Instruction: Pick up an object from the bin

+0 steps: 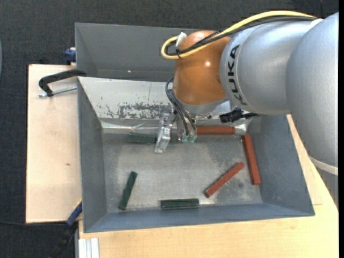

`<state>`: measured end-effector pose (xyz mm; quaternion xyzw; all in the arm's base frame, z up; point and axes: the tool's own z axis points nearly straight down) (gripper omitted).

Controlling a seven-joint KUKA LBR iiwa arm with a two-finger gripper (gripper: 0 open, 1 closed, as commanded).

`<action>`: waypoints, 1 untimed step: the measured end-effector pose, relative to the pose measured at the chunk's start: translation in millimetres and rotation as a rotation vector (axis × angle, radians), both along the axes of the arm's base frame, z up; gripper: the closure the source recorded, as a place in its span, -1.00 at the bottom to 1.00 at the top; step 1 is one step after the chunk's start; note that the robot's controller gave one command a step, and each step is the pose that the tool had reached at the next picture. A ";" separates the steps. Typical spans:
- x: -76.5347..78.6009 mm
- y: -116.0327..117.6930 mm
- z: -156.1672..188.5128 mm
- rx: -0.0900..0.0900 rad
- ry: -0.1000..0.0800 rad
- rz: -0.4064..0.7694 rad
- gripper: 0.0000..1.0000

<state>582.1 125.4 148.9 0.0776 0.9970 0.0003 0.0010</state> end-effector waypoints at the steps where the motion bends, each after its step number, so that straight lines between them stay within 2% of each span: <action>1: -6.5 67.0 0.0 0.001 -0.004 0.482 1.00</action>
Offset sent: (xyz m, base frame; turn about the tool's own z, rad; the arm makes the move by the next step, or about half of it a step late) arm 0.0000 0.0000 0.0000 0.0000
